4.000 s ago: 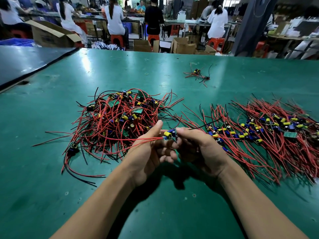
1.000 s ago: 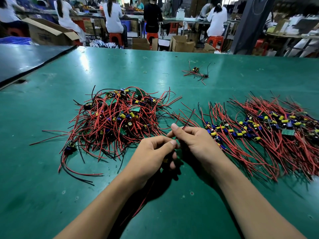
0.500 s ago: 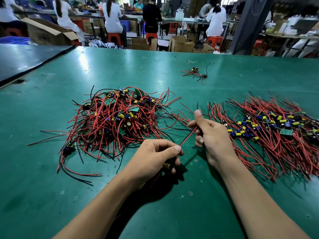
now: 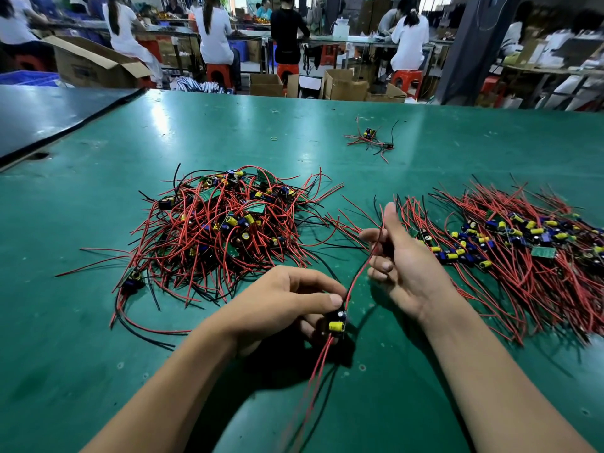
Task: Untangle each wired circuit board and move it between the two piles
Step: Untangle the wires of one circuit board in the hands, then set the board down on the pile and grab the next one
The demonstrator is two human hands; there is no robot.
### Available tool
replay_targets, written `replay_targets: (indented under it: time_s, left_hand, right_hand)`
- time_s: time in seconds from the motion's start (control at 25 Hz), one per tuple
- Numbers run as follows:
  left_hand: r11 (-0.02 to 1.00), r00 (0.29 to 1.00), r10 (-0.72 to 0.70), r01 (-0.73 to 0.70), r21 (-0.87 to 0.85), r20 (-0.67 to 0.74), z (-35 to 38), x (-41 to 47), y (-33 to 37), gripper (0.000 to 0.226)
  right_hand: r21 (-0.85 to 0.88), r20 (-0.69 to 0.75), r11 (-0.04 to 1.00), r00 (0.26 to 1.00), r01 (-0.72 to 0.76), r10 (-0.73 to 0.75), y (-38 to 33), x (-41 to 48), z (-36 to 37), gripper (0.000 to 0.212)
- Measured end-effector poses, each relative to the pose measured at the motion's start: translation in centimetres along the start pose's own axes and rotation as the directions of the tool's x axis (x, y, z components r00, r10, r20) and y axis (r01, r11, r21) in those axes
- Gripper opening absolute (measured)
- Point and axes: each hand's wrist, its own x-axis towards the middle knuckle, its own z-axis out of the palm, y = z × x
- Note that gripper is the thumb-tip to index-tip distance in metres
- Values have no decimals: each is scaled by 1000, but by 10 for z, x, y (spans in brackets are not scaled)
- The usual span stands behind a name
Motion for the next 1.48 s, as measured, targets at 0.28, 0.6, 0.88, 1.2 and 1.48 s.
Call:
replay_targets:
  time_s: [0.28,0.6,0.88,1.2,1.48]
  left_hand:
    - [949,942,141,-216,-231,-304,0,3,6,16]
    - [945,901,150,-251,-208,-407,-1,4,7,25]
    - [944,910,92,-209,-256,-405,-5,9,5,55]
    - [924,875,159,-295,-243,-457,-3,10,2,25]
    - [922,666,347,-112,371,-661,-19,12,-15,2]
  right_hand:
    - [-256,167,965,986,59,-16,14,-3,7,38]
    - [-287,263,953,965,97,-19,15,-9,9,39]
    - [-425,297,832,923,358,-246,14,-15,14,49]
    - [-700,164,461,750,546,-640,20,-12,12,17]
    - [-982,-59,176,770,70,-636,10,-8,-12,36]
